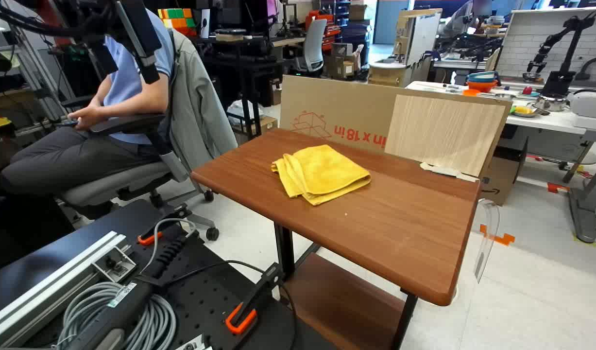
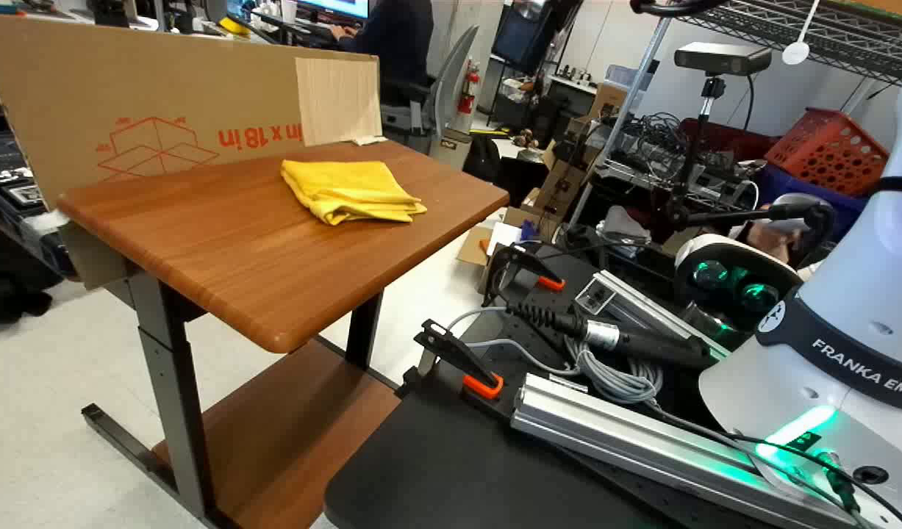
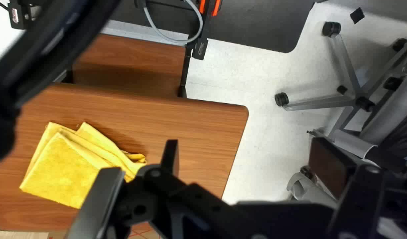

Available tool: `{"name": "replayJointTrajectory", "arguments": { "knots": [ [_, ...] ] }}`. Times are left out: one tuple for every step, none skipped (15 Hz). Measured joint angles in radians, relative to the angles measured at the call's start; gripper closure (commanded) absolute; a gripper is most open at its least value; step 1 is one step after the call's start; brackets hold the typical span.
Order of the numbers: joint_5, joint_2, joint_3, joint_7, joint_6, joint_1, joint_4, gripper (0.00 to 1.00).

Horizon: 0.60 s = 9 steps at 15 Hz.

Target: Slide the yellow towel across the table.

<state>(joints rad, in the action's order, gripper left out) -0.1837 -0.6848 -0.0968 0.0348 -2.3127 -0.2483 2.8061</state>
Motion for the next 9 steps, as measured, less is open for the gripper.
{"name": "replayJointTrajectory", "arguments": {
  "knots": [
    [0.0,0.0,0.0,0.0,0.002,0.0,0.003,0.0],
    [0.0,0.002,0.0,0.0,0.003,0.0,0.005,0.0],
    [0.0,0.003,0.0,0.0,0.003,0.0,0.006,0.0],
    [0.0,0.005,0.0,0.0,0.003,0.0,0.006,0.0],
    [0.0,0.005,0.0,0.0,0.003,0.0,0.004,0.0],
    [0.0,0.005,0.0,0.0,0.003,0.0,0.002,0.0],
    [0.005,0.005,0.0,0.0,0.011,0.002,-0.002,0.0],
    [0.009,0.008,0.001,0.0,0.043,0.008,-0.011,0.0],
    [0.021,0.018,0.006,-0.002,0.098,0.021,-0.03,0.0]
  ]
}}
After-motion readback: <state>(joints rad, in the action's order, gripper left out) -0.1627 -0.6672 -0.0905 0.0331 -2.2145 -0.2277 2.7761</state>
